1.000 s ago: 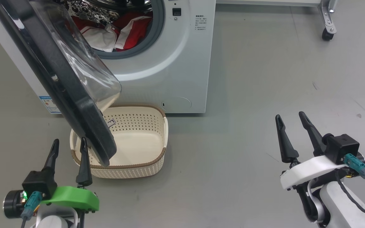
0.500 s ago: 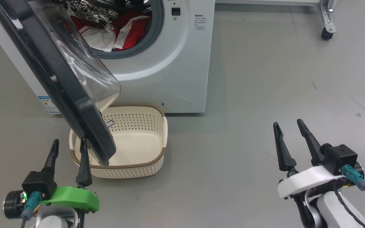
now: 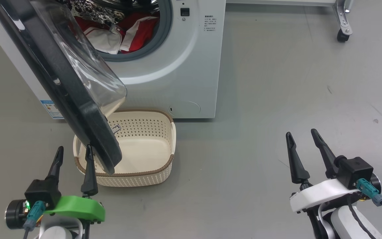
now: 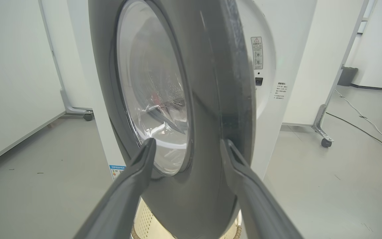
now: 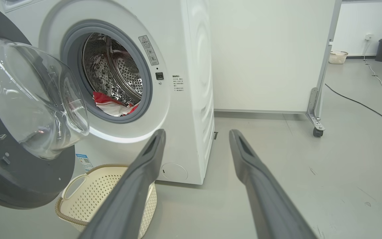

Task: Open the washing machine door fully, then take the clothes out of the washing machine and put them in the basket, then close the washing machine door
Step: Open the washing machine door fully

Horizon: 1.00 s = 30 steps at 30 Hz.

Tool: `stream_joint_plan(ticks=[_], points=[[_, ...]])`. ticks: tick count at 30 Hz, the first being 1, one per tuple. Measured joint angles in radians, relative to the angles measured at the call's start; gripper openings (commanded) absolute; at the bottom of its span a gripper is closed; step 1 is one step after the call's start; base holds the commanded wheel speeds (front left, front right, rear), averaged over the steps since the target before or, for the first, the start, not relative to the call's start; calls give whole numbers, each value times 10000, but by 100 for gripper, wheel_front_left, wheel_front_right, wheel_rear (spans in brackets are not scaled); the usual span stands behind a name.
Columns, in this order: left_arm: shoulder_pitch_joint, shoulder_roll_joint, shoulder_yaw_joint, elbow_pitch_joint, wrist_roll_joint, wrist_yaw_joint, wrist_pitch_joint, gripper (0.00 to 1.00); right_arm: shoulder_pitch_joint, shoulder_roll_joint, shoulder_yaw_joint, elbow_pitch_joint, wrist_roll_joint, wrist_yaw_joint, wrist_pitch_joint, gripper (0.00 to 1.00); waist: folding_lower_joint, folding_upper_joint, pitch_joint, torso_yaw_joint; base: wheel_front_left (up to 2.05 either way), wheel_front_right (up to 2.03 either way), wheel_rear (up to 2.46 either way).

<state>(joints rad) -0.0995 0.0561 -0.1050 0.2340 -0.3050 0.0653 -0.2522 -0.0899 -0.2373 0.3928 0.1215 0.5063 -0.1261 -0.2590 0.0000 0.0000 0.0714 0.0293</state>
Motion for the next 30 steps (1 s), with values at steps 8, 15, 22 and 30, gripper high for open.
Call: stream_joint_plan(ticks=[8,15,22,30], points=[[3,-23,50,4,4,-2,0,100,170,105,-125,-69,-107,0,0,100,0,0,-51,21,0,0,0],[12,-31,63,6,150,-4,0,100,245,174,-209,-98,-178,2,0,100,0,0,-99,36,0,0,0],[22,-56,63,111,142,-153,2,40,379,209,-270,-125,-268,10,0,100,0,0,-121,53,0,0,0],[45,-67,38,125,119,-290,2,0,386,278,-351,-127,-343,17,0,100,0,0,-128,64,0,0,0]])
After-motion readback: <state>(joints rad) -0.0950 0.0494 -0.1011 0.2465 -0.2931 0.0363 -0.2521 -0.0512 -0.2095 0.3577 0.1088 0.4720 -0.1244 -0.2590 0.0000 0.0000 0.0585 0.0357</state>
